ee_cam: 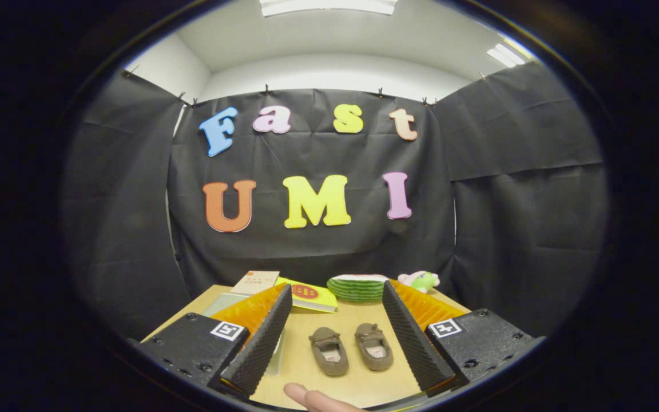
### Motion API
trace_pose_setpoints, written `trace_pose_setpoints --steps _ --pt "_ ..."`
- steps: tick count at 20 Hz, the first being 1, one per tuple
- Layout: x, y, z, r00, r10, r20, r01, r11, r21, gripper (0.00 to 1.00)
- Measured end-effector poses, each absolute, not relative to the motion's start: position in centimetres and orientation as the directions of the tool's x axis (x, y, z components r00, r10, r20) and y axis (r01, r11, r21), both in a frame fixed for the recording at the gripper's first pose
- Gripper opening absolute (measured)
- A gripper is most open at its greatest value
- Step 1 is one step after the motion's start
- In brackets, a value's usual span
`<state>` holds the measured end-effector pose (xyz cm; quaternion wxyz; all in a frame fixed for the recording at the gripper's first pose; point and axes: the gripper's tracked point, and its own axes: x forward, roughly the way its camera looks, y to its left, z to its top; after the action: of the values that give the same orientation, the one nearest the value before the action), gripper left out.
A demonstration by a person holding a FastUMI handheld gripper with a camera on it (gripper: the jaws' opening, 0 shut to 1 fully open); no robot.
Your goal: Open the storage box then place both shoes into the box .Put the left shoe in first, then the right shoe, with the right side of both shoes facing outward in a uniform manner.
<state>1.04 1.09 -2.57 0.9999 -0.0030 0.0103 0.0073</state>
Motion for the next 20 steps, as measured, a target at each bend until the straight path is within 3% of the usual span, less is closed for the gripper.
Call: trace_pose_setpoints --steps 10,17,20 --pt "6.9 1.1 -7.1 0.982 0.015 -0.186 -0.009 0.999 0.033 1.00" --pt "14.6 3.5 -13.4 0.911 0.111 -0.397 -0.079 0.992 0.095 1.00" --pt "17.8 6.2 -15.3 0.853 0.228 -0.469 -0.159 0.970 0.184 1.00"
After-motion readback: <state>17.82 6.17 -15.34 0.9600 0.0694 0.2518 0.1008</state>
